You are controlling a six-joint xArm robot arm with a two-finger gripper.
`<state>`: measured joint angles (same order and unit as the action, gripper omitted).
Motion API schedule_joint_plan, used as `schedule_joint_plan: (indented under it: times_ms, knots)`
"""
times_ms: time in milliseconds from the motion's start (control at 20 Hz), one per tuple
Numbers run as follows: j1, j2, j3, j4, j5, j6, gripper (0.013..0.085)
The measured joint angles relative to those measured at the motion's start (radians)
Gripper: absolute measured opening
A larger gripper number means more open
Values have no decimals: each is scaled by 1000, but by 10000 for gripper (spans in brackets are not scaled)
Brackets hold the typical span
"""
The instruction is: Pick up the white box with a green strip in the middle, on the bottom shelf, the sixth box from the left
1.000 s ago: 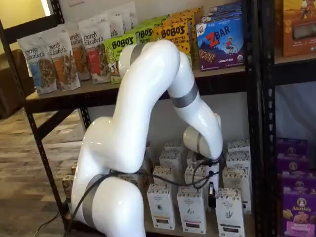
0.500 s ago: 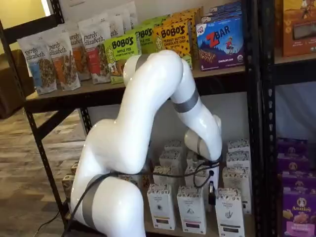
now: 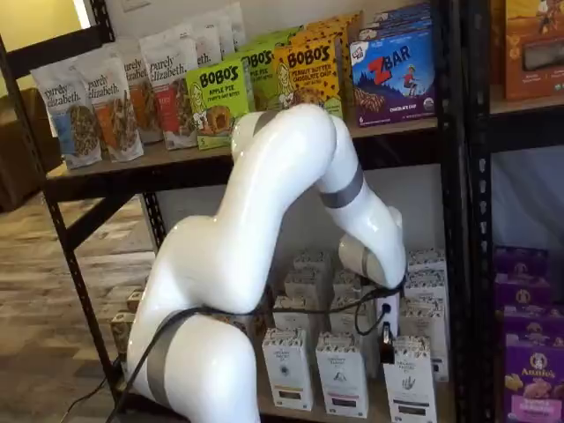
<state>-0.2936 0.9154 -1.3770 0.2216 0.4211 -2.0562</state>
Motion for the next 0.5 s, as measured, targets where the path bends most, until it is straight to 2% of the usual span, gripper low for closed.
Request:
schedule_joint_plan:
  times_ms: [150, 350, 500]
  knots:
    - [-4, 32, -40, -89, 12, 75, 850]
    - [-4, 74, -105, -233, 77, 205, 850]
    - [0, 98, -128, -291, 82, 260, 850]
